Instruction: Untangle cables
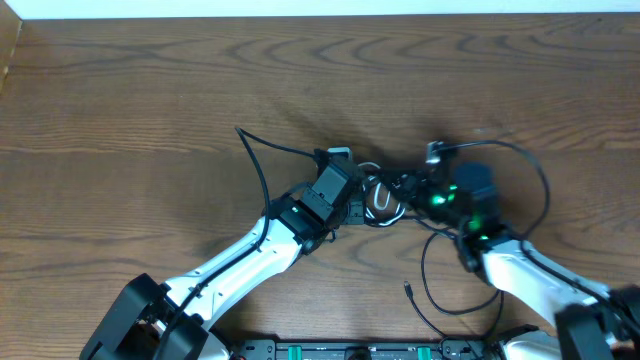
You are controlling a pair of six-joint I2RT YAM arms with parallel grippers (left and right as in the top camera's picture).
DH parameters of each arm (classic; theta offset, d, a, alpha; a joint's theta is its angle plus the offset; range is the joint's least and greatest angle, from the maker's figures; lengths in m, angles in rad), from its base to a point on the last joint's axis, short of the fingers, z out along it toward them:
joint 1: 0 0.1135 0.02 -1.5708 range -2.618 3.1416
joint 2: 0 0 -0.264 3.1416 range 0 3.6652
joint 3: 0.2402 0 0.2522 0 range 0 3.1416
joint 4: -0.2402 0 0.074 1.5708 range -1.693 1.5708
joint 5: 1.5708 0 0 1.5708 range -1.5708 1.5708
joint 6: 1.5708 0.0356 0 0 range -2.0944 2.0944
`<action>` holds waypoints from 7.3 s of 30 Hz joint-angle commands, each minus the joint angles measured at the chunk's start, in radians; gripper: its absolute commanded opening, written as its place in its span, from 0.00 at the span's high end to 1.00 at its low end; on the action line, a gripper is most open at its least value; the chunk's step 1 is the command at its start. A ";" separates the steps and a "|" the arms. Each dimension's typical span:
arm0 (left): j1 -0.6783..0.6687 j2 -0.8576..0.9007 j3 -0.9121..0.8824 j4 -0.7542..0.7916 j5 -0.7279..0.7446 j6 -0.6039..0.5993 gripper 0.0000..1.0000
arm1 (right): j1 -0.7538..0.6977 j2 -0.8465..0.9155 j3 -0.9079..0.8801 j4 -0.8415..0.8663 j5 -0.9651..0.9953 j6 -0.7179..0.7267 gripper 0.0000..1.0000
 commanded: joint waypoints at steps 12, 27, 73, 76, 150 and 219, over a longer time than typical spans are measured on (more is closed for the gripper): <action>-0.029 -0.005 0.001 0.021 -0.024 -0.047 0.92 | -0.157 -0.153 0.002 0.054 -0.362 0.187 0.99; -0.041 -0.017 0.001 0.066 0.145 -0.157 0.14 | -0.158 -0.153 0.002 0.111 -0.331 0.137 0.99; 0.070 0.255 0.001 0.418 0.467 -0.835 0.60 | -0.158 -0.153 0.002 0.111 -0.415 0.137 0.99; 0.070 0.255 0.001 0.421 0.467 -0.835 0.67 | -0.158 -0.153 0.002 0.111 -0.418 0.137 0.99; 0.323 -0.151 0.001 0.088 -0.241 -0.214 0.92 | -0.137 -0.152 0.002 -0.682 0.141 -0.350 0.26; 0.315 -0.150 0.001 -0.375 0.009 -0.348 0.03 | 0.335 0.042 0.522 -1.224 0.702 -0.097 0.24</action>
